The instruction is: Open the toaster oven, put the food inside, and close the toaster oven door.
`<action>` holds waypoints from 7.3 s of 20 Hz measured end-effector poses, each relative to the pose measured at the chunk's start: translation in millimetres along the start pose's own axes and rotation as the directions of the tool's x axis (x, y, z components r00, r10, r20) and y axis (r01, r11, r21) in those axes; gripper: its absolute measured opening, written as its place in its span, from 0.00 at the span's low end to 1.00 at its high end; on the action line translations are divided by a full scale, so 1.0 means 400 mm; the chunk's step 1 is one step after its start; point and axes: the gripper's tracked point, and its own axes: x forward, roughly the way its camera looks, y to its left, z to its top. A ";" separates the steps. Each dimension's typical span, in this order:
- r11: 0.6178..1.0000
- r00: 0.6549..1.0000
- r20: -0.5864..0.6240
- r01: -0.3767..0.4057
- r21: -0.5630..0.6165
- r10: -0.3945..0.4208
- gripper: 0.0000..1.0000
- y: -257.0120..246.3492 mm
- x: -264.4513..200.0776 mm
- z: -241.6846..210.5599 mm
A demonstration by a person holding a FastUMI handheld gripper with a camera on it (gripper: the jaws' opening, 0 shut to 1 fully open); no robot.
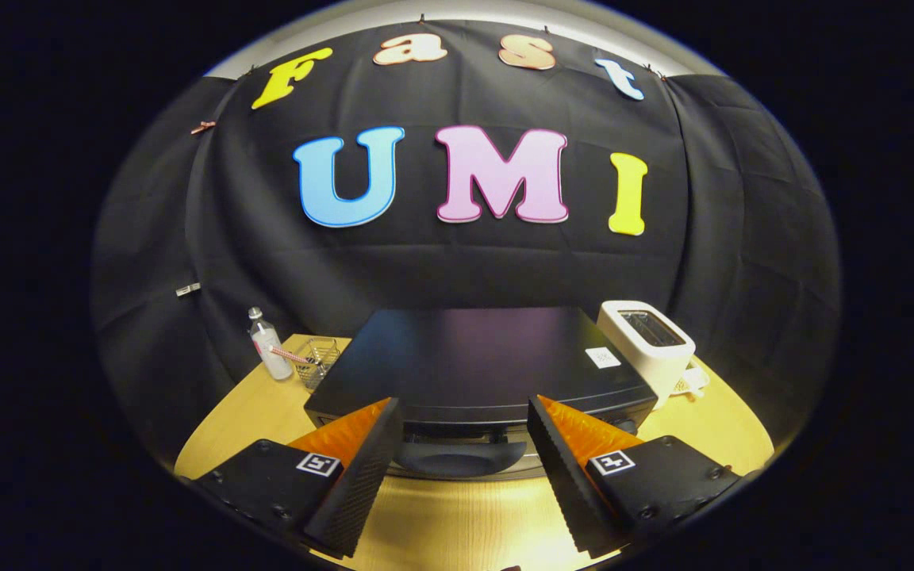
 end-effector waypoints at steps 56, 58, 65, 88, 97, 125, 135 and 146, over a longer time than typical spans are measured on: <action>0.977 0.929 -0.310 -0.213 0.000 0.202 0.99 -0.098 -0.338 -0.299; 0.970 0.924 -0.309 -0.241 -0.016 0.225 0.99 -0.146 -0.359 -0.249; 0.970 0.919 -0.334 -0.239 -0.048 0.210 0.99 -0.414 -0.366 -0.142; 0.883 0.504 -0.727 -0.208 0.421 0.466 0.79 -0.772 -0.216 -0.471; 0.861 0.503 -0.706 -0.193 0.471 0.499 0.17 -0.742 -0.239 -0.459; 0.825 0.853 -0.224 -0.337 0.453 0.471 0.17 -0.139 -0.367 -0.171; 0.802 0.914 -0.121 -0.269 0.533 0.387 0.16 -0.010 -0.116 -0.167; 0.728 0.926 -0.115 -0.201 0.655 0.359 0.17 0.003 0.110 -0.226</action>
